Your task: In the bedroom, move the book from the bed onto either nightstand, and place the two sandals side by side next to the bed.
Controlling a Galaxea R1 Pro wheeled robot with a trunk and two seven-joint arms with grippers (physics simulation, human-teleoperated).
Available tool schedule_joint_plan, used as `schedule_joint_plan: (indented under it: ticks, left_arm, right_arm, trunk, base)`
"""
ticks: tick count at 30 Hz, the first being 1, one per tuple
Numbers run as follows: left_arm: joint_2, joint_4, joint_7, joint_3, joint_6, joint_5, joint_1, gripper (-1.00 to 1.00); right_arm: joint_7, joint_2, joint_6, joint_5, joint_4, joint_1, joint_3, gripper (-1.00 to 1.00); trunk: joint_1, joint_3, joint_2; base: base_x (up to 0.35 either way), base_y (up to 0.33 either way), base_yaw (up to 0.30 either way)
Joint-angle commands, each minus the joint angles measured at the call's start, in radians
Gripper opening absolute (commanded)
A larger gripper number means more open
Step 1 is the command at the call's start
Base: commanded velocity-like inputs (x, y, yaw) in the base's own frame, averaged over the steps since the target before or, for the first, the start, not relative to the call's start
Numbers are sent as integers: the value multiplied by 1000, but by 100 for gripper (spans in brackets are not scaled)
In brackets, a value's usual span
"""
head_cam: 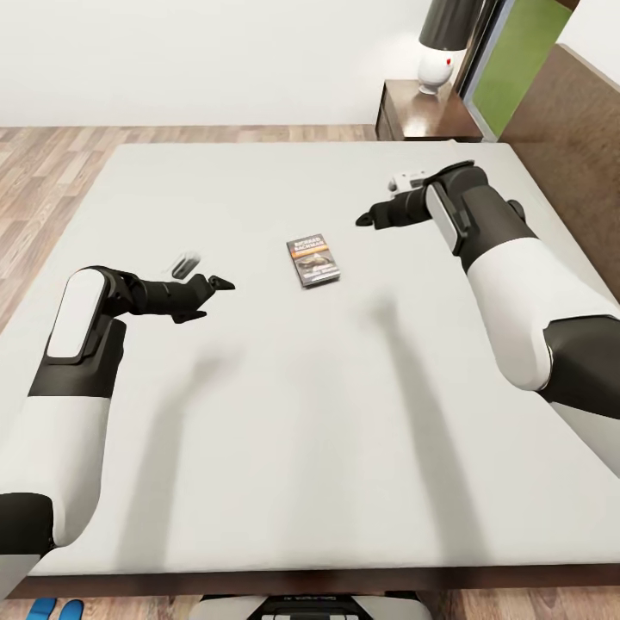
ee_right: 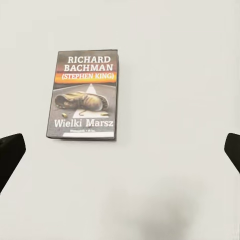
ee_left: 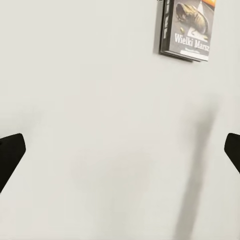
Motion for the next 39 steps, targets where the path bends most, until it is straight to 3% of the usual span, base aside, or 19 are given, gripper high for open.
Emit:
schedule_joint_plan:
  ticks: [1, 20, 24, 26, 30, 31, 33, 39]
  left_arm:
    - [1, -1, 10, -1, 0, 9, -1, 100]
    - [11, -23, 25, -2, -5, 13, -5, 100]
    - [11, -35, 30, -17, -1, 7, -15, 100]
    - [11, -42, 39, -48, 1, 1, -29, 100]
    - [11, -43, 60, -77, 1, 2, -45, 100]
    - [11, -44, 101, -92, 1, 8, -61, 100]
    - [11, -45, 113, -90, 1, 13, -64, 100]
    - [12, -56, 150, -64, 0, 54, -77, 100]
  right_arm:
    - [7, 0, 3, 11, -1, 0, 1, 100]
    - [-12, 10, 10, 7, -7, -12, -3, 100]
    - [-47, 14, 8, 3, -3, -15, -6, 100]
    - [-78, 19, 6, 1, -2, -16, -8, 100]
    - [-109, 25, 3, -1, -2, -17, -9, 100]
    - [-147, 38, -13, -2, -2, -18, -10, 100]
    - [-159, 43, -21, -3, -1, -18, -10, 100]
    - [-305, 97, -90, -6, 13, -19, -12, 100]
  trunk:
    - [0, -1, 0]
    - [0, -10, 0]
    - [0, -15, 0]
    - [0, -18, 0]
    - [0, -24, 0]
    - [0, -25, 0]
    - [0, -28, 0]
    - [0, -37, 0]
  base:
    - [0, 0, -3]
    - [0, 0, -7]
    - [0, 0, -4]
    - [0, 0, -3]
    - [0, 0, -2]
    - [0, 0, 0]
    - [0, 0, 0]
    - [0, 0, 0]
